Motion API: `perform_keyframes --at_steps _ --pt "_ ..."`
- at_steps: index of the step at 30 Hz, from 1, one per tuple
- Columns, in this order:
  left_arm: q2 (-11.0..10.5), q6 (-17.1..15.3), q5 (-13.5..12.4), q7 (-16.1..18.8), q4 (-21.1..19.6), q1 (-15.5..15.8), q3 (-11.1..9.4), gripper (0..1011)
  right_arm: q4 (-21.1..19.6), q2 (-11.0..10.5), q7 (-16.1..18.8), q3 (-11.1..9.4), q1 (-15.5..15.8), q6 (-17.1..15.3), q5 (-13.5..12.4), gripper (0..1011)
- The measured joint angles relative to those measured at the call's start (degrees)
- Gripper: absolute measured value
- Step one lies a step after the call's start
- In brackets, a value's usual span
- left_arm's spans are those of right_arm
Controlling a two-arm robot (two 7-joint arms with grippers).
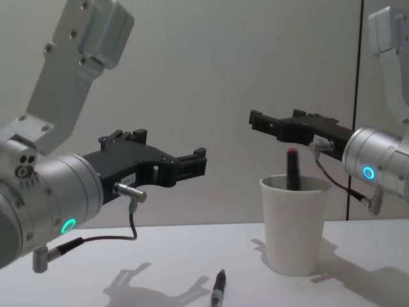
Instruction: Place the pen into the pen holder.
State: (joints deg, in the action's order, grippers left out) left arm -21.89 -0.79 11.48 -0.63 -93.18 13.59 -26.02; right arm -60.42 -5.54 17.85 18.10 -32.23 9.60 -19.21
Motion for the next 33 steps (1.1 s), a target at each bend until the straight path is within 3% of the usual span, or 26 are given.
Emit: perform_keyframes --at_steps 2,11,22,28,33 --pt "0.0 0.0 0.0 0.0 0.0 0.0 0.0 1000 0.0 0.0 0.0 0.0 0.0 0.0 0.0 1001" --pt "0.0 0.0 0.0 0.0 0.0 0.0 0.0 1000 -3.3 -0.9 0.1 -0.8 0.8 -0.5 -0.1 1001" --pt "0.0 0.0 0.0 0.0 0.0 0.0 0.0 1000 -17.1 -7.2 -1.7 -5.6 6.4 -4.5 -3.1 1001" --pt "0.0 0.0 0.0 0.0 0.0 0.0 0.0 1000 -23.3 -11.4 -3.7 -8.8 10.6 -7.8 -5.5 1001" --pt "0.0 0.0 0.0 0.0 0.0 0.0 0.0 1000 -26.6 -13.6 -4.8 -10.6 12.9 -9.5 -6.7 1001"
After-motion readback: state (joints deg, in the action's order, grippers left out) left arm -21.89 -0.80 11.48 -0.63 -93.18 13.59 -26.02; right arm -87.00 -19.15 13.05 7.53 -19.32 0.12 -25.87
